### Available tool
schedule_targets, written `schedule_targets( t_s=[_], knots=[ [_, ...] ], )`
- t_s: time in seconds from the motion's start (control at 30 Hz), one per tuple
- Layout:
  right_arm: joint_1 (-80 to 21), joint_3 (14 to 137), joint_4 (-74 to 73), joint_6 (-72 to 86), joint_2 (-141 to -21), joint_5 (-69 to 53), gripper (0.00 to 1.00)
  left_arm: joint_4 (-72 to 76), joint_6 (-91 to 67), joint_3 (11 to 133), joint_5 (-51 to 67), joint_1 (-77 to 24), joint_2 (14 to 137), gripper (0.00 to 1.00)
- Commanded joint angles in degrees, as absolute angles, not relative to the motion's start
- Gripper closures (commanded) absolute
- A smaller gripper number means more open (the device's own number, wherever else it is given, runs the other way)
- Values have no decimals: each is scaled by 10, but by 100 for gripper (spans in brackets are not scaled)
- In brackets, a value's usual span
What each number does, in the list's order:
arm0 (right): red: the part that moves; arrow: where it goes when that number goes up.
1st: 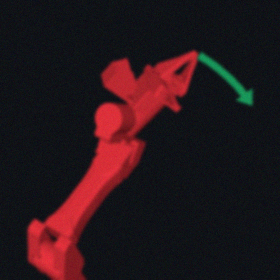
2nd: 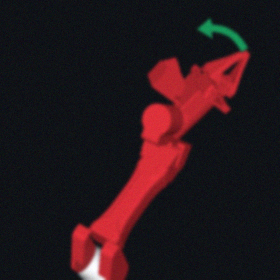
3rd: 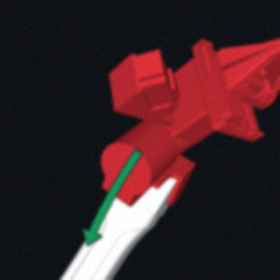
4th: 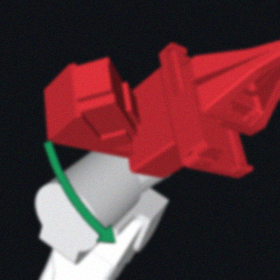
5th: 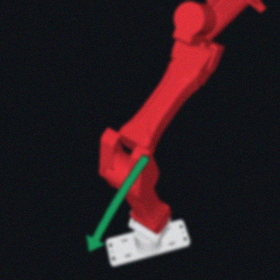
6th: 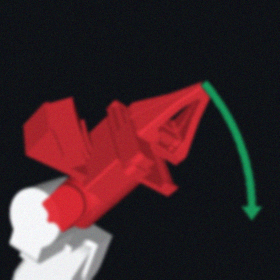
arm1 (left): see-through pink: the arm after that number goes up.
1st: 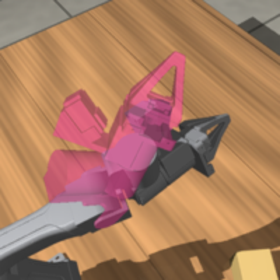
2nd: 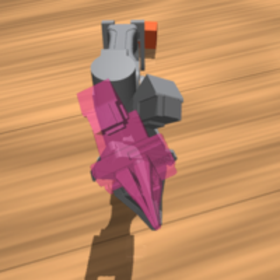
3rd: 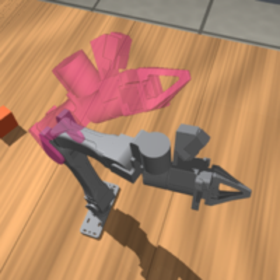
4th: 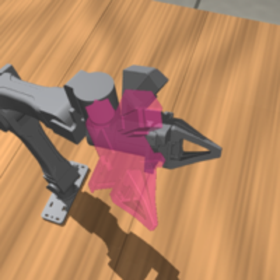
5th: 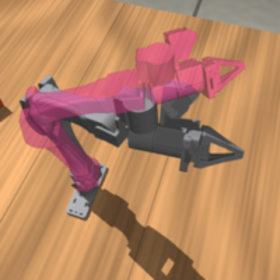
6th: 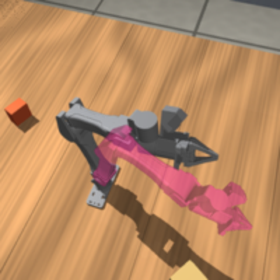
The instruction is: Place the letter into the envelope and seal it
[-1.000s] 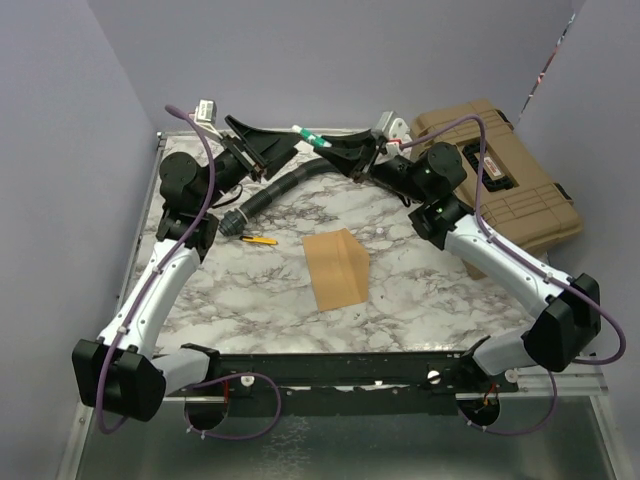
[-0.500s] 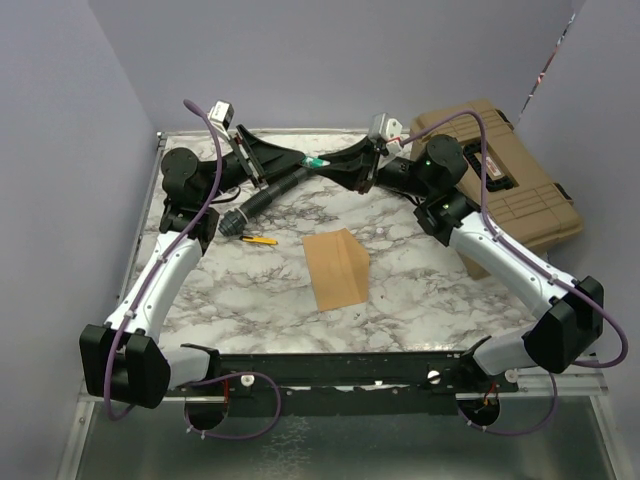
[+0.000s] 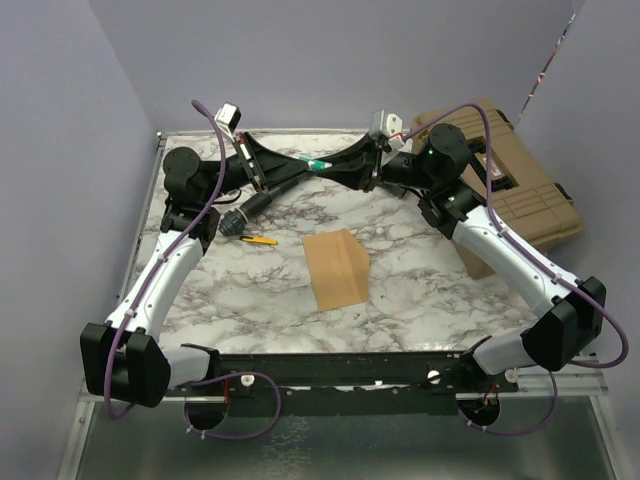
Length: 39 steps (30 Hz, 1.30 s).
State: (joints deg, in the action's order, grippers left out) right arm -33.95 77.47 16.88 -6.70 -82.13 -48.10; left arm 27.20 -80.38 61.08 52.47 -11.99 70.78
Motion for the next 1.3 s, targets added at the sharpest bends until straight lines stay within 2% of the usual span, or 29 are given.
schedule_targets(
  t_s=[0.0,0.07,0.17,0.3,0.33,0.6,1.1,1.27],
  knots=[
    [-338,788,178,-52,-831,-522,96,265,-794,610,544,-117,718,100],
    [-338,786,184,-48,-834,-523,92,266,-794,610,543,-117,716,100],
    [-338,766,231,-16,-833,-512,68,266,-797,609,537,-117,712,100],
    [-338,734,345,61,-843,-496,45,274,-810,605,526,-117,707,100],
    [-338,727,373,75,-847,-495,43,278,-815,603,524,-117,707,100],
    [-344,690,548,118,-888,-475,41,328,-869,585,513,-117,708,100],
    [-356,674,657,135,-920,-393,43,427,-975,530,453,-118,701,100],
    [-356,677,664,140,-924,-394,43,511,-1029,504,429,-117,697,100]
  ],
)
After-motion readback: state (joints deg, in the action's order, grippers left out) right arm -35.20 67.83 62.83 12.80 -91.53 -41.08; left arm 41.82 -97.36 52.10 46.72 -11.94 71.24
